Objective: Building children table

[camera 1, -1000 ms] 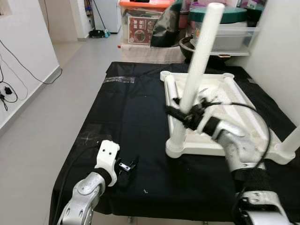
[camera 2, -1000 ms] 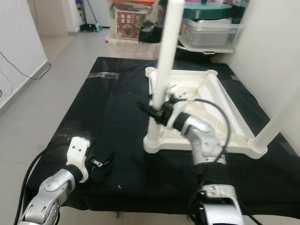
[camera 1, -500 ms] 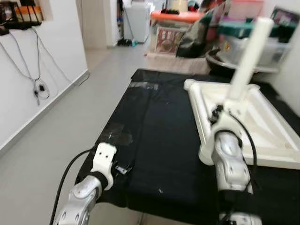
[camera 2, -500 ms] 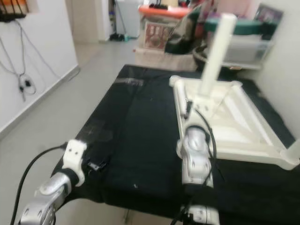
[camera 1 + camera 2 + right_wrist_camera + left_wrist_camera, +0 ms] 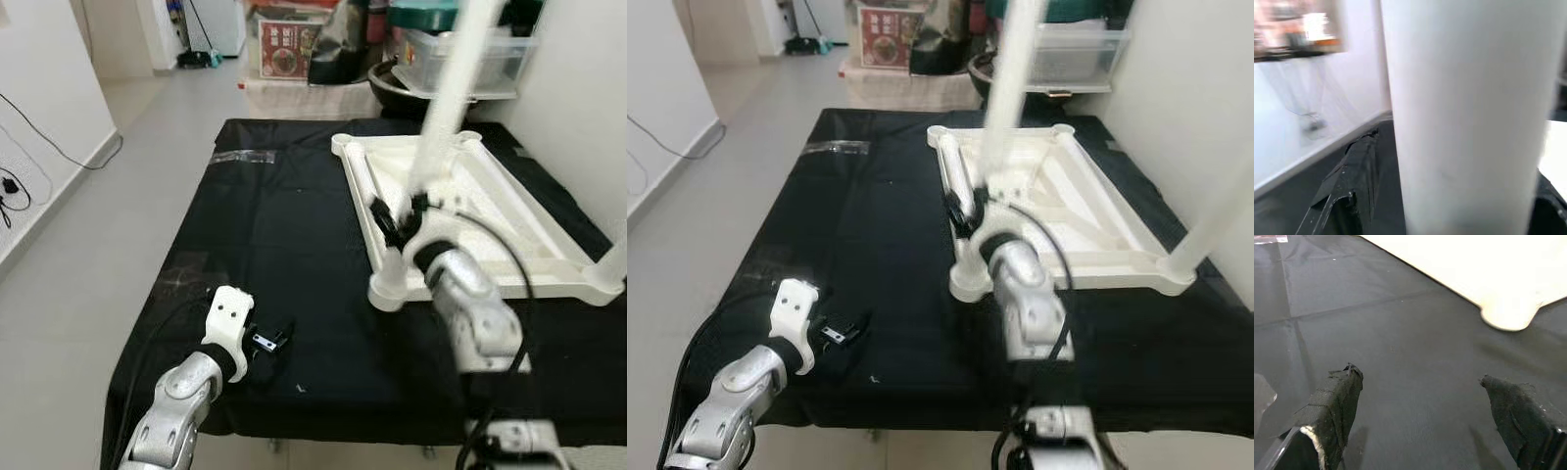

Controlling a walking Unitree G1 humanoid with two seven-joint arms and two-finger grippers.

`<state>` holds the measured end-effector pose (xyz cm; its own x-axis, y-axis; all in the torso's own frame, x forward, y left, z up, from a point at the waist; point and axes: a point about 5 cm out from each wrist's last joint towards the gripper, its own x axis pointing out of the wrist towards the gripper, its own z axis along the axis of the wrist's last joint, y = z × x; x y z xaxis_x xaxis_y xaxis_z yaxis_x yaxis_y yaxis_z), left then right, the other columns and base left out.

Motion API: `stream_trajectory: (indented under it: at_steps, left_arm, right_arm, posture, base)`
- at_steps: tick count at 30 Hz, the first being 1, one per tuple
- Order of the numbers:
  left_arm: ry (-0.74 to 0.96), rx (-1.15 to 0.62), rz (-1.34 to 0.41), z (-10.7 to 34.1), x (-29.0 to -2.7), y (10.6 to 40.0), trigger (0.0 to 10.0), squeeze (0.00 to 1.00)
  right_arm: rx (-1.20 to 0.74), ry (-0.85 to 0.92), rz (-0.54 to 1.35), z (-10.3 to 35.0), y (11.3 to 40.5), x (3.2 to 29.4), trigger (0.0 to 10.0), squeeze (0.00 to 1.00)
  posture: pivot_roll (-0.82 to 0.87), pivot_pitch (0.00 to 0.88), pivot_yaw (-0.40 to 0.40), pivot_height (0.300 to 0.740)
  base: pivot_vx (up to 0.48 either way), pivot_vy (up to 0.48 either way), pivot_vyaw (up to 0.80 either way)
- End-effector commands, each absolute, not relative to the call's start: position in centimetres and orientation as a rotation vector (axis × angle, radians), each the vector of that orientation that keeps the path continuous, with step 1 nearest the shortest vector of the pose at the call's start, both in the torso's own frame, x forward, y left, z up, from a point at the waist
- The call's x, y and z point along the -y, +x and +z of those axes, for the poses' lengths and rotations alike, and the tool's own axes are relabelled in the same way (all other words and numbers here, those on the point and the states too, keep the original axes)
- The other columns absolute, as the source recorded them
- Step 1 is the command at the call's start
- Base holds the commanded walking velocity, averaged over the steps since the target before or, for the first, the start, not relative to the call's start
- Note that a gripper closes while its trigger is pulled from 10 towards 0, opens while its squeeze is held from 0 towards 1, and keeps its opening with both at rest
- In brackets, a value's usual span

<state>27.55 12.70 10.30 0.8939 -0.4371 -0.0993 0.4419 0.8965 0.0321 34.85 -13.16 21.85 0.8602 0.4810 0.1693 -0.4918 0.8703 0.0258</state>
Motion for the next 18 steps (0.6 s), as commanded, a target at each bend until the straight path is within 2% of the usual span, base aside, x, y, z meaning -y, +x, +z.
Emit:
stream_trajectory:
  at_steps: [1, 2, 3, 4, 5, 7, 8, 10, 11, 13, 14, 15, 16, 17, 18]
  left_arm:
    - [0.053, -0.086, -0.457, 10.5, -12.5, 27.8, 10.0, 0.00]
    - [0.049, -0.082, -0.456, 10.6, -12.5, 27.8, 10.0, 0.00]
    - [0.044, -0.086, -0.459, 10.5, -12.5, 27.7, 10.0, 0.00]
    - [0.044, -0.086, -0.459, 10.5, -12.5, 27.7, 10.0, 0.00]
    - [0.043, -0.097, -0.470, 10.2, -12.3, 27.6, 10.0, 0.00]
    - [0.044, -0.101, -0.476, 10.1, -12.2, 27.6, 10.0, 0.00]
    - [0.049, -0.100, -0.480, 10.1, -12.2, 27.6, 10.0, 0.00]
    - [0.052, -0.099, -0.482, 10.2, -12.1, 27.6, 10.0, 0.00]
    - [0.050, -0.087, -0.463, 10.5, -12.5, 27.9, 10.0, 0.00]
    - [0.050, -0.087, -0.463, 10.5, -12.5, 27.9, 10.0, 0.00]
    - [0.049, -0.088, -0.450, 10.5, -12.9, 27.8, 10.0, 0.00]
    - [0.049, -0.088, -0.450, 10.5, -12.9, 27.8, 10.0, 0.00]
    - [0.049, -0.091, -0.448, 10.4, -12.9, 27.7, 10.0, 0.00]
    - [0.039, -0.103, -0.453, 10.1, -12.7, 27.3, 10.0, 0.00]
    - [0.039, -0.103, -0.453, 10.1, -12.7, 27.3, 10.0, 0.00]
  right_arm:
    - [0.158, 0.079, 0.705, 21.6, 34.5, 11.0, 10.0, 0.00]
    - [0.153, 0.068, 0.744, 21.4, 34.5, 10.6, 10.0, 0.00]
    - [0.142, 0.057, 0.832, 20.8, 34.2, 9.8, 8.0, 0.00]
    - [0.142, 0.057, 0.832, 20.8, 34.2, 9.8, 8.0, 0.00]
    - [0.120, 0.041, 0.960, 19.8, 33.8, 8.3, 0.4, 0.00]
    - [0.109, 0.033, 1.007, 19.4, 33.7, 7.6, 0.4, 0.00]
    - [0.101, 0.048, 0.960, 19.1, 34.3, 7.0, 0.0, 0.00]
    - [0.096, 0.059, 0.919, 18.9, 34.7, 6.8, 0.0, 0.00]
    - [-0.028, 0.010, 0.469, 17.4, 37.4, 8.4, 0.0, 0.00]
    - [-0.028, 0.010, 0.469, 17.4, 37.4, 8.4, 0.0, 0.00]
    - [-0.196, 0.035, -0.029, 15.0, 38.1, 12.7, 0.0, 0.00]
    - [-0.196, 0.035, -0.029, 15.0, 38.1, 12.7, 0.0, 0.00]
    - [-0.246, 0.050, -0.161, 14.1, 37.8, 14.2, 0.0, 0.00]
    - [-0.267, 0.014, -0.366, 12.9, 35.9, 17.2, 0.0, 0.00]
    - [-0.267, 0.014, -0.366, 12.9, 35.9, 17.2, 0.0, 0.00]
  posture:
    - [0.02, 0.000, -0.054, 0.740]
    - [0.02, 0.000, -0.054, 0.740]
    - [0.02, 0.000, -0.051, 0.740]
    - [0.02, 0.000, -0.051, 0.740]
    - [0.02, 0.000, -0.045, 0.740]
    - [0.02, 0.000, -0.045, 0.740]
    - [0.03, 0.000, -0.057, 0.740]
    - [0.03, 0.000, -0.057, 0.740]
    - [0.04, 0.000, -0.065, 0.740]
    - [0.04, 0.000, -0.065, 0.740]
    - [0.03, 0.000, -0.065, 0.740]
    - [0.03, 0.000, -0.065, 0.740]
    - [0.03, 0.000, -0.065, 0.740]
    - [0.03, 0.000, -0.056, 0.740]
    - [0.03, 0.000, -0.056, 0.740]
  base:
    - [0.000, 0.000, 0.00]
    - [0.000, 0.000, 0.00]
    - [0.000, 0.000, 0.00]
    - [0.000, 0.000, 0.00]
    - [0.000, 0.000, 0.00]
    - [0.000, 0.000, 0.00]
    - [0.000, 0.000, 0.00]
    - [0.000, 0.000, 0.00]
    - [0.000, 0.000, 0.00]
    - [0.000, 0.000, 0.00]
    - [0.000, 0.000, 0.00]
    - [0.000, 0.000, 0.00]
    - [0.000, 0.000, 0.00]
    - [0.000, 0.000, 0.00]
    - [0.000, 0.000, 0.00]
